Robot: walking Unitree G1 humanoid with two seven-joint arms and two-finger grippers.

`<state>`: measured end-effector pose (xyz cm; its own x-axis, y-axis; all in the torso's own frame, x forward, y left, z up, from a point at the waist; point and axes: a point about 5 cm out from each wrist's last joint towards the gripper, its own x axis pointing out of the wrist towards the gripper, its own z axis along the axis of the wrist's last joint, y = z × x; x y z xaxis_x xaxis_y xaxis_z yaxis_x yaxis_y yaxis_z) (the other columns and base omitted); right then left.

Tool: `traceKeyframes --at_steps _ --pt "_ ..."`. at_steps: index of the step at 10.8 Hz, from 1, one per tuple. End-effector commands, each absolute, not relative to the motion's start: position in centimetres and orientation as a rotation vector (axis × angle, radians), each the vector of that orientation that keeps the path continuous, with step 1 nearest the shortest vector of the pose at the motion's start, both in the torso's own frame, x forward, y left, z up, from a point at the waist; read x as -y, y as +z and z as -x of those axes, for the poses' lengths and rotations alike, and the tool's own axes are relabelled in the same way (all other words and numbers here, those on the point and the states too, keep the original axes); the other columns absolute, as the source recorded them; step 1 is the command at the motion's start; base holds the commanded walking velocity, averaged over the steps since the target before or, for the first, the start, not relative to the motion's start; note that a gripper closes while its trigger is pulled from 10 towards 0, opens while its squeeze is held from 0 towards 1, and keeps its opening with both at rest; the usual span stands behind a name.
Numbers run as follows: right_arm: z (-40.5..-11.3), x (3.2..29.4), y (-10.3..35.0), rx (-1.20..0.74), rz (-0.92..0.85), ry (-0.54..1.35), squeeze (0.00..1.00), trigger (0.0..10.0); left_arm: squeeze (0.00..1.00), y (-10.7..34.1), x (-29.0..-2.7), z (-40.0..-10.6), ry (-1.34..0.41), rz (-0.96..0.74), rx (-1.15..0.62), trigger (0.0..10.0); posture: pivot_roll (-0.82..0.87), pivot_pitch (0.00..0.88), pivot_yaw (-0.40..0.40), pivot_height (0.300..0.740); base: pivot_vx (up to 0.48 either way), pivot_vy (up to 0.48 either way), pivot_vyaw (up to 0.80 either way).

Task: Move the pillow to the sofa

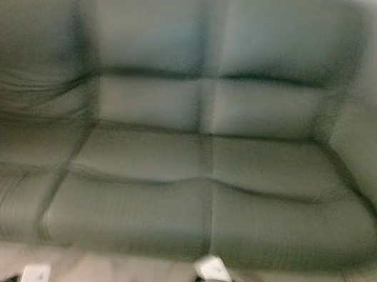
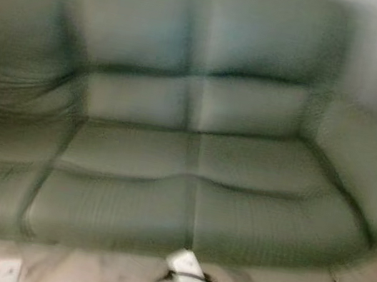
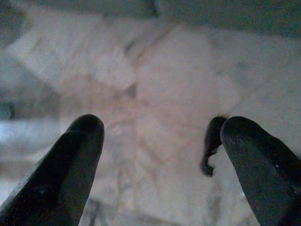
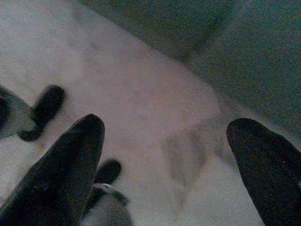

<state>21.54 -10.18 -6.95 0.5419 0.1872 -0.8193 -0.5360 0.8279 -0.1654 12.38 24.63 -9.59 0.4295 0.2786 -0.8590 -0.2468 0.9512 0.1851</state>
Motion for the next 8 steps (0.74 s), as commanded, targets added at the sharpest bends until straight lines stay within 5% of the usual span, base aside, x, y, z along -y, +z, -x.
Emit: traceKeyframes --at_steps 1,8 --pt "-21.17 10.70 -7.22 -0.921 0.433 0.437 0.00 10.0 0.00 -9.22 -24.53 -13.55 0.295 -0.064 -1.050 10.0 -0.08 0.000 0.058 0.740 0.000 0.000 0.80" --pt "-21.11 10.92 -7.27 -0.924 0.448 0.437 0.00 10.0 0.00 -9.32 -24.37 -13.41 0.291 -0.061 -1.057 10.0 -0.08 0.000 0.058 0.740 0.000 0.000 0.80"
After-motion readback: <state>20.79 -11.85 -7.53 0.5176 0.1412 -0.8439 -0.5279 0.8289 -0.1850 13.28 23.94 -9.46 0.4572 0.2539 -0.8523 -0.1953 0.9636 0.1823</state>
